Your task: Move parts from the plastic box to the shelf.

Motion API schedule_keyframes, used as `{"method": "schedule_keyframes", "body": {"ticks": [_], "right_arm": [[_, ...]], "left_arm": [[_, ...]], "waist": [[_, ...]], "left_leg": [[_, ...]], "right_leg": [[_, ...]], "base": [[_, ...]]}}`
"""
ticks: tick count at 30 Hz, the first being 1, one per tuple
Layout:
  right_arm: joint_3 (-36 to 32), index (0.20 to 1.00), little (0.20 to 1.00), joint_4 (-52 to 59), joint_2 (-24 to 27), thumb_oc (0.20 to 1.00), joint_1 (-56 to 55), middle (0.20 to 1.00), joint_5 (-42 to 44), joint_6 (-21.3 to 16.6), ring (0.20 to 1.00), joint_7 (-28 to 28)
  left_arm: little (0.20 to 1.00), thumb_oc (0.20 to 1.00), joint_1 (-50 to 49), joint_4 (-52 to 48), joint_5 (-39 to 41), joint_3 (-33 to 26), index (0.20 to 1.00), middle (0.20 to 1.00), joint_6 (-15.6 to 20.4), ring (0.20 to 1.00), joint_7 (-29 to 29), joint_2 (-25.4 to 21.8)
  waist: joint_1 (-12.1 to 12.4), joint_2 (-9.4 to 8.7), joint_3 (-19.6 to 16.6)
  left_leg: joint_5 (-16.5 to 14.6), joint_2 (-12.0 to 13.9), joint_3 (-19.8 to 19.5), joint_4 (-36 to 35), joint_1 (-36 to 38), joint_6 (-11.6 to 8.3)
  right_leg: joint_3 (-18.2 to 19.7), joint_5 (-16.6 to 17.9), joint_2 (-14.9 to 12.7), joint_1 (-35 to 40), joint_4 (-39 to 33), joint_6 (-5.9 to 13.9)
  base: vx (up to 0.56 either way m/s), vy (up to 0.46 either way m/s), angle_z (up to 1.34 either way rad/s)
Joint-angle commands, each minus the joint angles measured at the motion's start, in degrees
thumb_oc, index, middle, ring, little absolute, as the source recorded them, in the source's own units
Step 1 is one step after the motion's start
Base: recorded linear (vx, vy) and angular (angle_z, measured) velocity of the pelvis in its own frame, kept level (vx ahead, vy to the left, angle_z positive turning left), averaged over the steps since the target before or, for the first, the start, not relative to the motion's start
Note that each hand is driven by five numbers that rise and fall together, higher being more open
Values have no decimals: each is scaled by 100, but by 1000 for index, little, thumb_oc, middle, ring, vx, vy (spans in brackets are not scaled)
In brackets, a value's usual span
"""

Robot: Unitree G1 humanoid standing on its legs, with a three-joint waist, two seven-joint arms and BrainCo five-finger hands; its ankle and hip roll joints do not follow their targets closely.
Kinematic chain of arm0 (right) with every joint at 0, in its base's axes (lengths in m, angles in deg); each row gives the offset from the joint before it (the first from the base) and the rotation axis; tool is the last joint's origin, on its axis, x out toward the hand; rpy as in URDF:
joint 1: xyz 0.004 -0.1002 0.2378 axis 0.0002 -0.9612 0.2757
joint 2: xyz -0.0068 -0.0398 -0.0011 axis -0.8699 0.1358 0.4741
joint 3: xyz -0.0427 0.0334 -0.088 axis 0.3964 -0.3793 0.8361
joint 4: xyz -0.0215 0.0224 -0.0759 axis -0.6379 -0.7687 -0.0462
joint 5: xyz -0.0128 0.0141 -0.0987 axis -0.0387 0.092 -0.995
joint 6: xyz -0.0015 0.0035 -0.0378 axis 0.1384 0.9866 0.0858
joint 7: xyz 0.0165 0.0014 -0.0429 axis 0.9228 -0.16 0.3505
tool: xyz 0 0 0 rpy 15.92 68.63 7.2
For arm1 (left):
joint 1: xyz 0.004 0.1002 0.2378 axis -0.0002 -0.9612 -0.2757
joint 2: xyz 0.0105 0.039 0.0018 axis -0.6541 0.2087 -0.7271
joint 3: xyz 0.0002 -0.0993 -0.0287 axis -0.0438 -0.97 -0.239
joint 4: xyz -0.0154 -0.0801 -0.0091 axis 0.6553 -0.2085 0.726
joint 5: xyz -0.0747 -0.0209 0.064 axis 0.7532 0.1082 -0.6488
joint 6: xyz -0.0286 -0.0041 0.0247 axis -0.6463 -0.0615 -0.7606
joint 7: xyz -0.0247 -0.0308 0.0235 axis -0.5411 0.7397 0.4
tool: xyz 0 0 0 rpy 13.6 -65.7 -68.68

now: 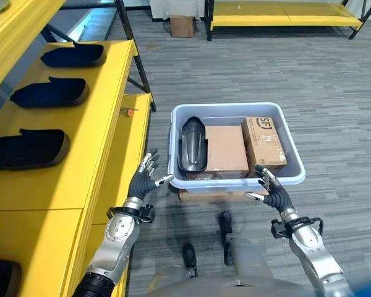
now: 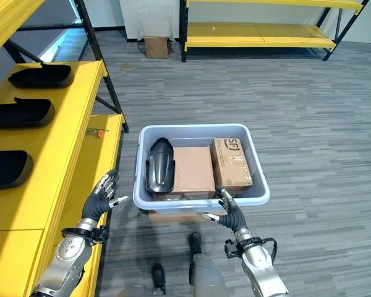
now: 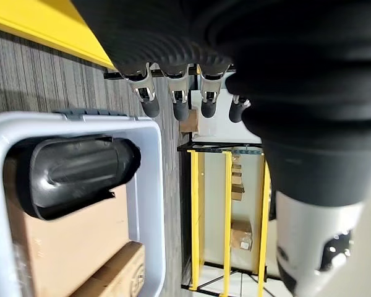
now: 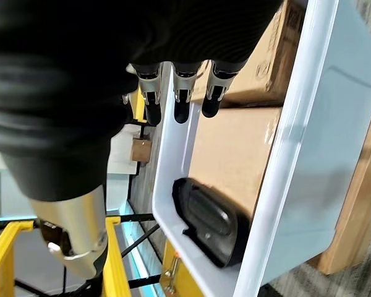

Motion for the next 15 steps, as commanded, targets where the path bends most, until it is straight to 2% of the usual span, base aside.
{"method": "schedule_keyframes", "body": {"ticks": [1, 2, 5, 6, 8, 9, 10, 11, 12, 13, 14, 15], "right_arm": [[-189, 1000, 1000, 305, 142, 1000, 247, 1000, 88, -312, 1000, -21], [-191, 1000, 1000, 308, 144, 1000, 242, 1000, 89, -311, 1000, -20], [-293, 1000, 1000, 357, 219, 1000, 149, 1000, 209, -340, 1000, 2], [-324, 1000, 1000, 389, 274, 1000, 161, 1000, 258, -369, 1000, -15], [-333, 1000, 1000, 388, 302, 1000, 172, 1000, 274, -378, 1000, -32], [-339, 1000, 1000, 395, 330, 1000, 173, 1000, 279, -382, 1000, -39], [-359, 1000, 1000, 383, 394, 1000, 166, 1000, 308, -394, 1000, -45], [-369, 1000, 1000, 388, 403, 1000, 167, 1000, 334, -388, 1000, -34], [-397, 1000, 1000, 398, 446, 1000, 193, 1000, 294, -383, 1000, -49], [-438, 1000, 1000, 430, 451, 1000, 163, 1000, 292, -387, 1000, -52], [-437, 1000, 1000, 433, 451, 1000, 158, 1000, 291, -386, 1000, -53], [-470, 1000, 1000, 442, 464, 1000, 149, 1000, 280, -416, 1000, -101]], "left_arm": [[1000, 1000, 79, -460, 68, -80, 1000, 1000, 284, 1000, -98, -90], [1000, 1000, 76, -462, 68, -78, 1000, 1000, 283, 1000, -98, -89], [1000, 1000, 105, -445, 127, -20, 1000, 1000, 253, 1000, -158, -67], [1000, 1000, 157, -457, 153, -5, 1000, 1000, 248, 1000, -175, -66], [1000, 1000, 190, -449, 160, 16, 1000, 1000, 249, 1000, -181, -64], [1000, 1000, 202, -447, 165, 41, 1000, 1000, 242, 1000, -194, -54], [1000, 1000, 211, -447, 181, 70, 1000, 1000, 224, 1000, -213, -52], [1000, 1000, 188, -465, 201, 56, 1000, 1000, 215, 1000, -213, -54], [1000, 1000, 172, -502, 217, 0, 1000, 1000, 201, 1000, -191, -71], [1000, 1000, 108, -557, 235, -54, 1000, 1000, 195, 1000, -202, -86], [1000, 1000, 102, -560, 236, -54, 1000, 1000, 194, 1000, -202, -88], [1000, 1000, 70, -601, 245, -73, 1000, 1000, 208, 1000, -162, -97]], "waist": [[-13, 55, -263], [-18, 57, -262], [-100, 36, -338], [-112, -30, -283], [-116, -51, -235], [-109, -57, -190], [-74, -84, -78], [-57, -70, -53], [-18, -64, -12], [-16, -121, -44], [-10, -125, -47], [19, -130, -61]], "left_leg": [[-143, 127, -168, 56, -27, -359], [-144, 128, -174, 56, -23, -360], [-209, 311, -158, 265, 81, -538], [-364, 384, -129, 841, -116, -622], [-419, 415, -128, 1218, -271, -666], [-420, 453, -142, 1528, -413, -692], [-262, 483, -161, 2179, -693, -787], [-237, 462, -273, 2377, -785, -802], [-126, 525, -452, 2331, -946, -802], [-112, 784, -507, 1944, -939, -782], [-102, 781, -498, 1911, -916, -784], [128, 1189, -658, 1310, -897, -819]], "right_leg": [[-132, 360, 213, 734, -478, 13], [-139, 360, 213, 743, -484, 12], [-303, 245, 273, 1090, -629, -99], [-346, 221, 253, 1210, -706, -155], [-375, 222, 253, 1277, -759, -187], [-408, 196, 257, 1333, -790, -228], [-435, 148, 226, 1462, -829, -311], [-429, 127, 242, 1495, -844, -340], [-411, 86, 206, 1521, -830, -341], [-366, 59, 98, 1504, -795, -294], [-359, 50, 96, 1506, -788, -294], [-292, -15, -26, 1454, -740, -211]], "base": [[86, -97, 5], [126, -134, 0], [166, -235, 20], [53, -164, 31], [13, -133, 24], [11, -169, 14], [22, -130, 10], [52, -71, 26], [116, 60, 15], [108, 73, 7], [152, 176, -30], [125, 257, -26]]}}
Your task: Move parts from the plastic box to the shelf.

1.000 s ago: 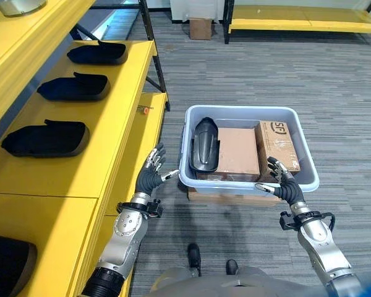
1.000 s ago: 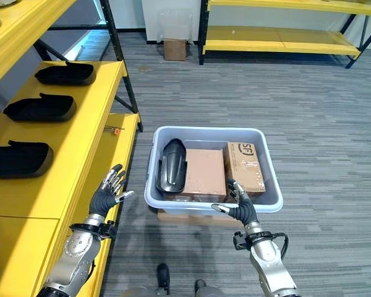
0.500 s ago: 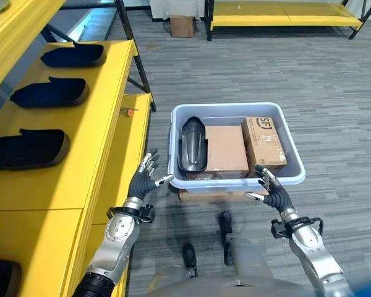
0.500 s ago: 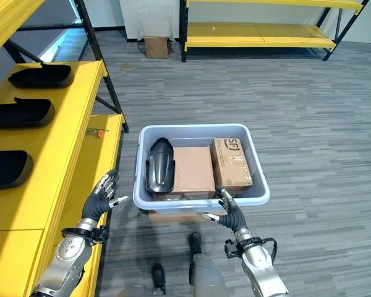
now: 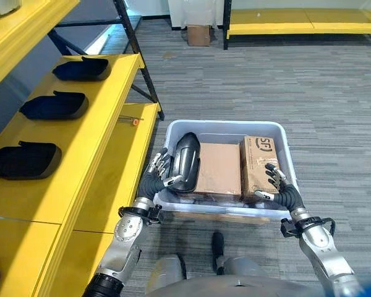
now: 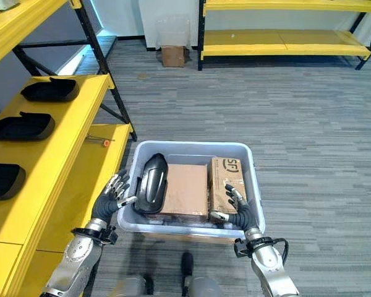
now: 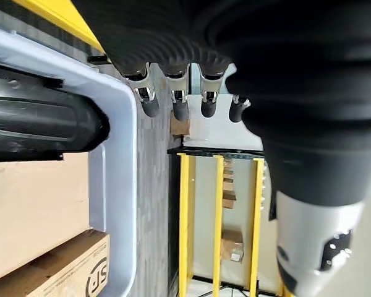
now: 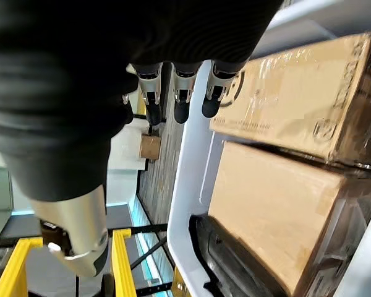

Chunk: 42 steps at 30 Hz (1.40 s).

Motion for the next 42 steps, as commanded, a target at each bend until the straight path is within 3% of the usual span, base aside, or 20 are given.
{"method": "schedule_keyframes", "body": {"ticks": [1, 2, 4, 5, 10, 13, 21, 31, 42], "right_arm": [[-274, 1000, 1000, 373, 217, 1000, 28, 1000, 96, -416, 1000, -191], [-298, 1000, 1000, 370, 272, 1000, 75, 1000, 90, -433, 1000, -243], [-295, 1000, 1000, 346, 232, 1000, 51, 1000, 58, -419, 1000, -247], [-315, 1000, 1000, 336, 165, 1000, 38, 1000, 55, -407, 1000, -286], [90, 1000, 1000, 497, -91, 1000, 278, 1000, 110, -320, 1000, -155], [170, 1000, 1000, 607, -100, 1000, 443, 1000, 87, -358, 1000, -263], [292, 1000, 1000, 981, -43, 1000, 695, 1000, 54, -555, 1000, -591], [514, 1000, 1000, 1090, 62, 1000, 873, 1000, 171, -736, 1000, -724], [604, 1000, 1000, 1173, 150, 1000, 956, 1000, 222, -906, 1000, -919]], "left_arm": [[1000, 1000, -15, -437, 101, -193, 1000, 1000, 289, 1000, 30, -150], [1000, 1000, 26, -410, 75, -203, 1000, 1000, 304, 1000, 44, -153], [1000, 1000, 36, -367, 95, -196, 1000, 1000, 320, 1000, 23, -95], [1000, 1000, 39, -416, 113, -184, 1000, 1000, 325, 1000, -8, -119], [1000, 1000, 420, -590, -72, -195, 1000, 1000, 482, 1000, 188, -447], [1000, 1000, 1045, -473, -296, -12, 1000, 1000, 575, 1000, 506, -413], [1000, 1000, 2037, -5, -569, 412, 1000, 1000, 669, 1000, 1112, -182], [1000, 1000, 2743, 327, -1372, 710, 1000, 1000, 733, 1000, 1727, -144], [1000, 1000, 3131, 645, -2006, 435, 1000, 1000, 670, 1000, 2583, -166]], "waist": [[-15, 167, -54], [-40, 264, -34], [-88, 474, -70], [-109, 536, -88], [-66, 346, 38], [-119, 250, 164], [-273, 83, 509], [-416, 16, 804], [-530, -14, 1029]], "left_leg": [[1140, 781, -152, -1080, 103, -77], [1446, 905, -50, -1425, 109, -194], [1342, 960, 312, -1706, 343, -361], [1288, 842, 449, -1706, 382, -370], [1000, 342, 925, -1706, 286, -144], [991, 253, 984, -1706, 36, -122], [1066, 407, 1147, -1706, -257, -190], [1146, 575, 1293, -1706, -416, -297], [1214, 646, 1413, -1706, -630, -362]], "right_leg": [[320, -468, -449, 242, 413, 851], [334, -521, -460, 257, 422, 877], [380, -542, -512, 304, 356, 970], [337, -465, -646, 365, 278, 1041], [428, -96, -1292, 140, 151, 1460], [479, 50, -1380, -126, 78, 1523], [641, 162, -1250, -647, 104, 1535], [820, 243, -1089, -1019, 136, 1522], [924, 341, -1024, -1350, 152, 1519]], "base": [[142, 341, -28], [106, 405, 22], [144, 414, 1], [202, 380, -46], [125, 362, -22], [-5, 108, -4], [-31, -17, -20], [-28, -38, -16], [-18, -19, -7]]}}
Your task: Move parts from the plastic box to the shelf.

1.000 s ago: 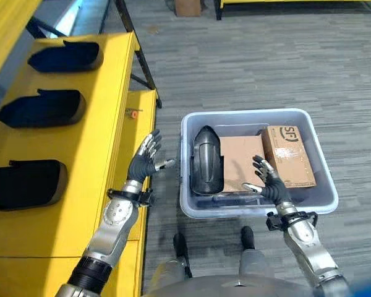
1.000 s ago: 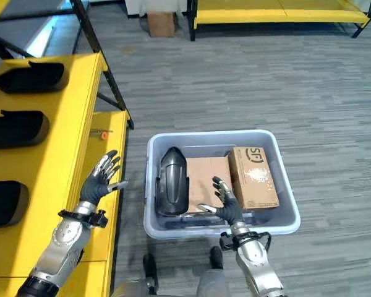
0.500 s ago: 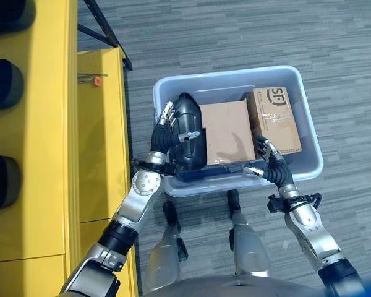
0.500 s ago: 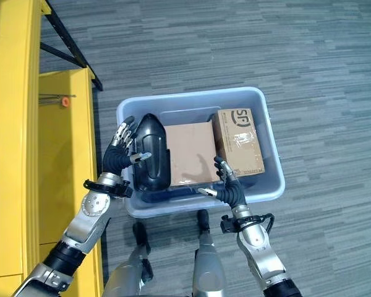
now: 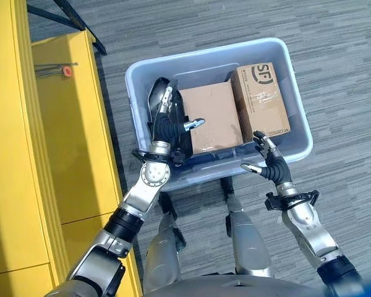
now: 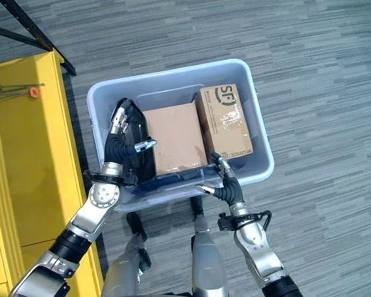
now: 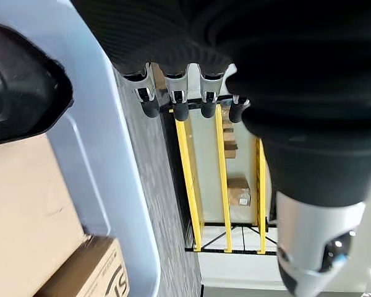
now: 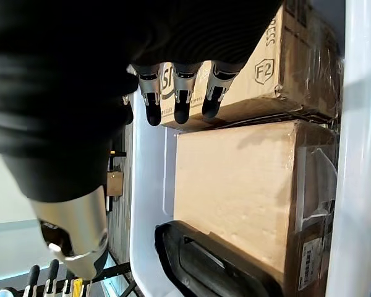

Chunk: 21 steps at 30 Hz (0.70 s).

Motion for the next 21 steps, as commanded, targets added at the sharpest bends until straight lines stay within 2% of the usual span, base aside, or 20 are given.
{"method": "schedule_keyframes", "body": {"ticks": [1, 10, 17, 21], "right_arm": [[-90, 1000, 1000, 506, 111, 1000, 34, 1000, 143, -488, 1000, -97], [11, 1000, 1000, 515, 132, 1000, 76, 1000, 193, -538, 1000, -231], [285, 1000, 1000, 521, 162, 1000, 228, 1000, 303, -507, 1000, -285], [422, 1000, 1000, 634, 246, 1000, 181, 1000, 411, -501, 1000, -187]], "left_arm": [[1000, 1000, 283, 285, -275, -351, 1000, 1000, 296, 1000, 412, -171], [1000, 1000, 537, 1062, -325, -381, 1000, 1000, 79, 1000, 867, 23], [1000, 1000, 1521, 2901, 117, -143, 1000, 1000, -226, 1000, 973, 222], [1000, 1000, 2029, 3928, 665, -200, 1000, 1000, -286, 1000, 906, 370]], "waist": [[-3, -208, -60], [-86, -365, 167], [-400, -632, 303], [-586, -739, 330]], "left_leg": [[171, 358, -165, 50, 20, -362], [193, 358, -121, 50, -125, -378], [230, 419, 63, 50, -269, -405], [226, 472, 158, 50, -247, -420]], "right_leg": [[123, -25, -243, 146, 220, 379], [166, 52, -224, -36, 201, 396], [360, 181, -92, -365, 244, 397], [442, 212, -34, -443, 251, 399]], "base": [[-37, -21, -1], [-24, -8, 0], [-28, -7, -17], [-4, -21, -15]]}}
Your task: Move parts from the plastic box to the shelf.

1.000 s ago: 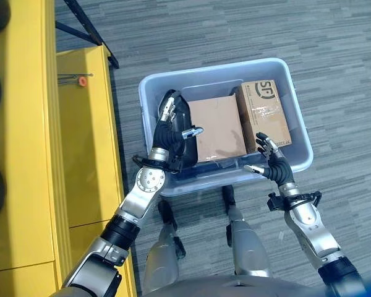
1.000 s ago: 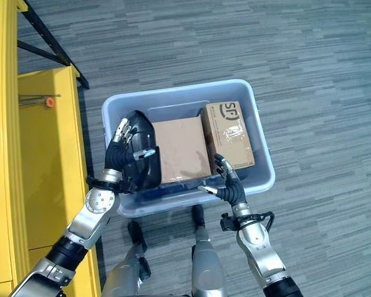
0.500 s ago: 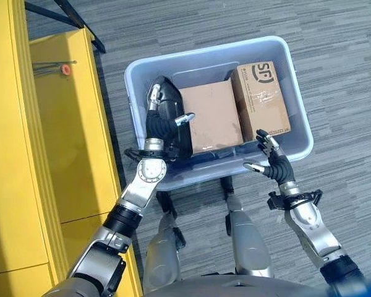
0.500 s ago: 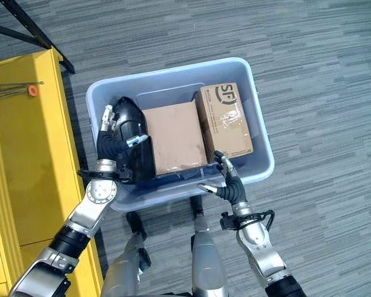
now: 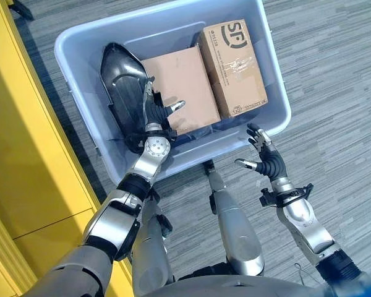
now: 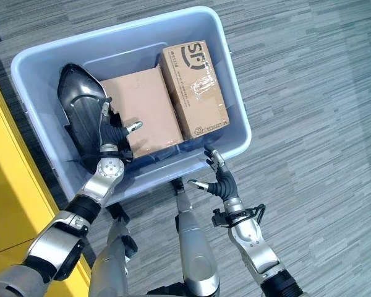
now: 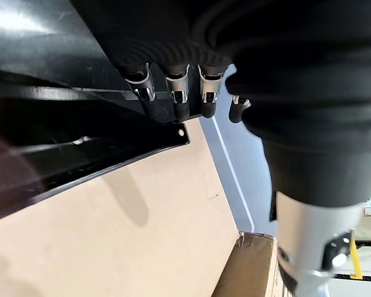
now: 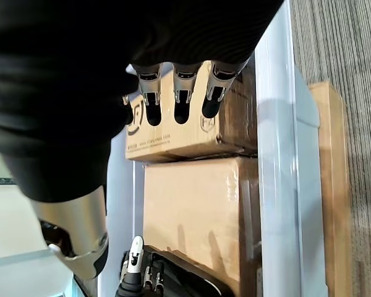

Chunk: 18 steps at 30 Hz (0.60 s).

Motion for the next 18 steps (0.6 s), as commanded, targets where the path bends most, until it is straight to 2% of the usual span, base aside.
{"method": "schedule_keyframes", "body": {"ticks": [1, 11, 18], "right_arm": [[-64, 1000, 1000, 310, 102, 1000, -102, 1000, 197, -323, 1000, 54], [-388, 1000, 1000, 495, 87, 1000, -303, 1000, 340, -404, 1000, 30], [-471, 1000, 1000, 465, 53, 1000, -301, 1000, 308, -446, 1000, -41]], "left_arm": [[1000, 1000, -83, 283, 376, -21, 1000, 1000, 23, 1000, -92, -20], [1000, 1000, -183, -140, 87, 605, 1000, 1000, 0, 1000, -488, 344], [1000, 1000, -530, -795, -153, 890, 1000, 1000, 59, 1000, -647, 372]], "waist": [[90, -188, -323], [28, -72, -352], [132, 45, -340]], "left_leg": [[154, 353, -167, 50, 75, -345], [98, 350, -163, 50, 106, -341], [68, 324, -218, 50, 117, -333]], "right_leg": [[118, 18, -230, 105, 244, 471], [127, -1, -232, 122, 222, 470], [73, -28, -271, 170, 203, 475]], "base": [[7, -21, -5], [8, -9, -5], [0, 0, 0]]}}
